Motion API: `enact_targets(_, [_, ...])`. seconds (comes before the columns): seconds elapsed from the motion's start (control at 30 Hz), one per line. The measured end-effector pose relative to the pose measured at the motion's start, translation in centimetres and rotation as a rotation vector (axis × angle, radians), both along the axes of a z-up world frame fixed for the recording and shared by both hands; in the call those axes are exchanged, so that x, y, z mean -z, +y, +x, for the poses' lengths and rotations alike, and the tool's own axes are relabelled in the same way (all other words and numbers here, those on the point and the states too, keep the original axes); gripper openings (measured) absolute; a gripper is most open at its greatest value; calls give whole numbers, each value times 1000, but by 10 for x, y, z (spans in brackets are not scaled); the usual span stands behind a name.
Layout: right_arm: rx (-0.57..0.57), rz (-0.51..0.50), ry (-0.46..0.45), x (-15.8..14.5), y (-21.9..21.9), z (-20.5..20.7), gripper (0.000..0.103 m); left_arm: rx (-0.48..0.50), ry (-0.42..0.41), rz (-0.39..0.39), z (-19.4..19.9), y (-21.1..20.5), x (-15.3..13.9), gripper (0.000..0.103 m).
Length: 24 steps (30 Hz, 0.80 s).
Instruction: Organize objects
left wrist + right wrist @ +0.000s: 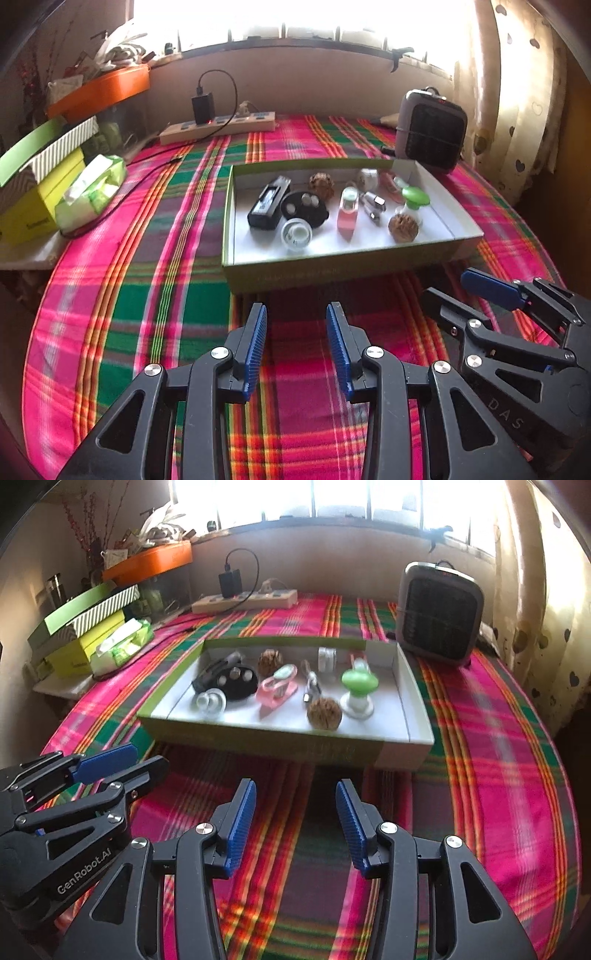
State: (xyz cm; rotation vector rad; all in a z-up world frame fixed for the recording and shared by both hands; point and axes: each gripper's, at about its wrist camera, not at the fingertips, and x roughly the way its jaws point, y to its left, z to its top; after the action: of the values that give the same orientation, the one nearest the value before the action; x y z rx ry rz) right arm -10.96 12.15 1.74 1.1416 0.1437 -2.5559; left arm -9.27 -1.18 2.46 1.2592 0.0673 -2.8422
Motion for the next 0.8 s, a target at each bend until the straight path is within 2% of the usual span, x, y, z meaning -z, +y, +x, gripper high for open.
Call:
enact_targets(0.27, [19,15,-46,19,5,12,47,-23,-36,0,13,0,16,32])
enact_targets(0.53, [22,34,-40,18,5,22,48,-23,-53,-21,21,4,23,32])
enact_targets(0.67, [31,38,-45,19,7,25,54,-19,-47,-31,23,6,24,33])
enact_targets(0.8, [41,58,-35,21,8,29,54,-26,-43,-35,24,7,24,34])
